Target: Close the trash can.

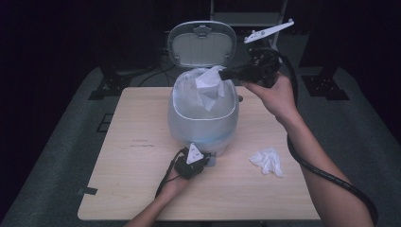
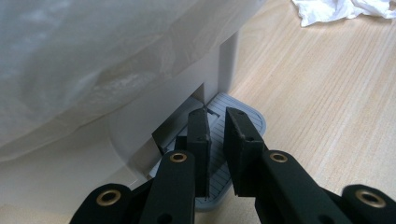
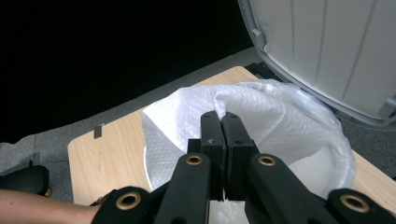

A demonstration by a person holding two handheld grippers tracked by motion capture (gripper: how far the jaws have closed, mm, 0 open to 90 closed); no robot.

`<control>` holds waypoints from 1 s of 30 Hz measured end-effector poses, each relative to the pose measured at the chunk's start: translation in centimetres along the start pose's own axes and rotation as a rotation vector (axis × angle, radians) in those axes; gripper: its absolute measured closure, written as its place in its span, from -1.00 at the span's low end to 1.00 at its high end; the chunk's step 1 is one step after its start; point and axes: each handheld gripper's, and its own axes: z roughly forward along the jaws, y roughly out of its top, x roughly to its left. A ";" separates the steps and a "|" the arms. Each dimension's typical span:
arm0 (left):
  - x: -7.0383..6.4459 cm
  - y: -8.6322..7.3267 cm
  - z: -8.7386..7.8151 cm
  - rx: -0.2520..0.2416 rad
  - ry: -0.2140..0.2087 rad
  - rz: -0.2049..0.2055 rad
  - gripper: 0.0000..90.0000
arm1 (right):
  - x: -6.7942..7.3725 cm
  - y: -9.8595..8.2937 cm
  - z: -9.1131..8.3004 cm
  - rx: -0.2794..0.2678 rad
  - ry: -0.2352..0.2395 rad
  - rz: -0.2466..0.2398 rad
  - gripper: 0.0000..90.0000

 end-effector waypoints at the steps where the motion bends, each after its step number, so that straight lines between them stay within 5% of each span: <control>1: 0.0 0.0 0.0 0.003 0.000 0.003 0.79 | 0.0 0.0 0.3 0.002 0.001 0.001 0.97; 13: 0.0 0.0 0.0 0.004 -0.001 0.004 0.79 | -0.4 -0.4 3.0 0.039 0.005 0.011 0.96; 18: 0.0 0.0 0.0 0.004 -0.001 0.005 0.79 | -0.7 -0.6 3.9 0.045 0.010 0.029 0.78; 30: 0.0 0.0 0.0 0.004 0.000 0.005 0.79 | -0.9 -1.6 2.8 0.036 0.014 0.035 0.76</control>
